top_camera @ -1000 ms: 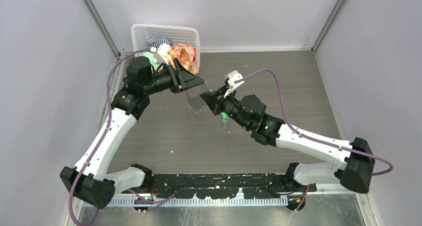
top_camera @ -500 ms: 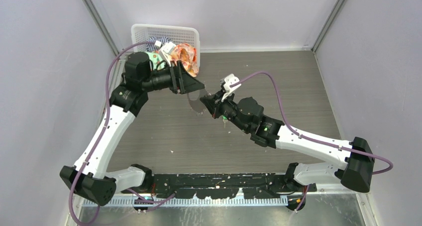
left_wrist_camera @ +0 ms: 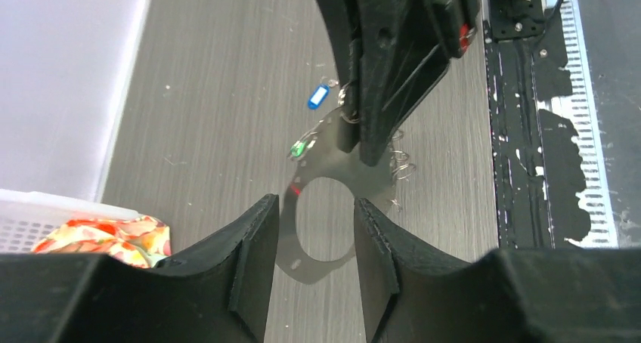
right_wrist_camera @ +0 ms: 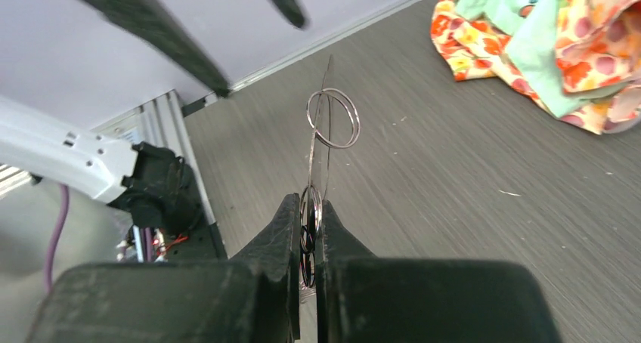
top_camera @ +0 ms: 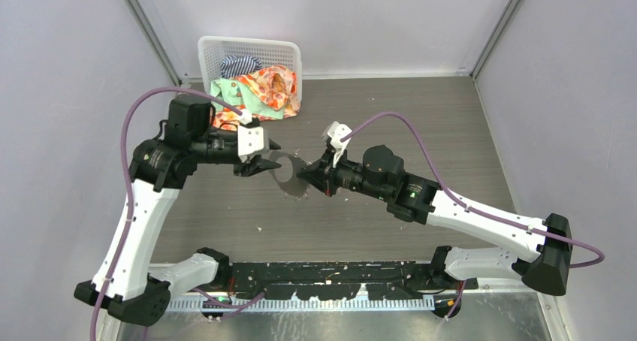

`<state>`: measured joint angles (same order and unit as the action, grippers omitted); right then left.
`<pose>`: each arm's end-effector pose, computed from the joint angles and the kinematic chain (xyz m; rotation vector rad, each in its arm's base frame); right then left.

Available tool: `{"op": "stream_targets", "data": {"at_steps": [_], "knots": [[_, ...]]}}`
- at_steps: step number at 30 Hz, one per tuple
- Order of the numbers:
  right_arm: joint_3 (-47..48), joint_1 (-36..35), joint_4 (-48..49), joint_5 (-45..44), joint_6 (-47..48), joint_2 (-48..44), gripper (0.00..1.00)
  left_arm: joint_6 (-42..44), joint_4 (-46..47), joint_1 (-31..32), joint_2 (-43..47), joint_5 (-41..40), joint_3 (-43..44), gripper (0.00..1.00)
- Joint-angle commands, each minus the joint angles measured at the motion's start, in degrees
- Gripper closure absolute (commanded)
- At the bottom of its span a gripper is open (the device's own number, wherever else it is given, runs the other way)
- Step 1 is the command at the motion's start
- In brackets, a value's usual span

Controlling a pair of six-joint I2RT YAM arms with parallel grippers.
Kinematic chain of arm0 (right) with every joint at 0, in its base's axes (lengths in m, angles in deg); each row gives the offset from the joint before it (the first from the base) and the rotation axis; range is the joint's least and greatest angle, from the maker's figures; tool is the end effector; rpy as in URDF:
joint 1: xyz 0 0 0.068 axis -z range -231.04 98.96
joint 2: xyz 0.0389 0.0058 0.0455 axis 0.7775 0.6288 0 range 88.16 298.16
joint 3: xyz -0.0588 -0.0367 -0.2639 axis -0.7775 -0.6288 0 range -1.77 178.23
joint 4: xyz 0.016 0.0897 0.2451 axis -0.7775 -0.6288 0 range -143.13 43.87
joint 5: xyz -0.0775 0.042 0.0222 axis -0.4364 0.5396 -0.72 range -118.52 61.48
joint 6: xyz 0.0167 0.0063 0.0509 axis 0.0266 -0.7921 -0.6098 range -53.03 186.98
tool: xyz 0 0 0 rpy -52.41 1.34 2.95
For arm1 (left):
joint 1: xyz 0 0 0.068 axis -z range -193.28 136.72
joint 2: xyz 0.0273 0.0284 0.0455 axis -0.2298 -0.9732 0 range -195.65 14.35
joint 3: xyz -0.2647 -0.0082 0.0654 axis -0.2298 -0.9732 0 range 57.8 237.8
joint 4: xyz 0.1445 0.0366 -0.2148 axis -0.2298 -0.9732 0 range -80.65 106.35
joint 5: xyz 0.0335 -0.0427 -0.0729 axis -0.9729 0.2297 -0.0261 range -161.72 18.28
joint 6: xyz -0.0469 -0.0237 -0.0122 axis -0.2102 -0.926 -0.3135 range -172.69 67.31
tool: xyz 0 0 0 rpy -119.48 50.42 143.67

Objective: Put the keys on the keyring

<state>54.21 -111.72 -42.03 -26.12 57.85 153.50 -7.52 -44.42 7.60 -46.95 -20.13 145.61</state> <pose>0.1310 0.2365 0.3627 -0.7926 1.5643 0.9450 0.1443 -0.0849 0.4540 1.4663 1.3503 -0.6978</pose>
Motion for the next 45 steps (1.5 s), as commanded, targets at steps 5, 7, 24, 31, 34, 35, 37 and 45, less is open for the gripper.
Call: {"op": "stream_targets", "data": {"at_steps": [5,7,24,31,34,35,37,45], "knots": [[3.38,-0.35,2.63,8.01,0.47,-1.51,0.99,3.76,-1.28,0.12,-2.11,1.92,-1.45,0.56],[3.45,-0.31,2.67,8.55,0.83,-1.45,0.99,3.90,-1.67,0.12,-2.24,1.18,-1.66,0.56],[2.73,-0.39,3.95,9.90,5.92,-2.03,0.99,13.92,-21.26,0.21,-8.37,5.71,5.87,0.98],[1.79,-0.36,3.98,7.77,7.56,-3.54,0.63,16.83,-19.46,0.89,-5.34,3.99,2.59,1.00],[1.82,-0.38,3.54,7.82,8.00,-5.07,0.48,19.91,-15.62,2.16,-2.24,0.94,-0.40,1.00],[2.10,-0.40,3.10,8.24,8.21,-5.46,0.44,21.48,-13.96,2.61,-0.87,-0.05,-1.83,1.00],[3.21,-0.32,1.20,10.11,8.81,-5.83,0.36,23.93,-9.80,3.79,2.14,-1.99,-5.14,1.00],[14.33,0.53,-15.64,24.66,11.37,-0.39,0.34,30.70,-2.79,8.50,7.82,-6.56,-12.18,1.00]]}}
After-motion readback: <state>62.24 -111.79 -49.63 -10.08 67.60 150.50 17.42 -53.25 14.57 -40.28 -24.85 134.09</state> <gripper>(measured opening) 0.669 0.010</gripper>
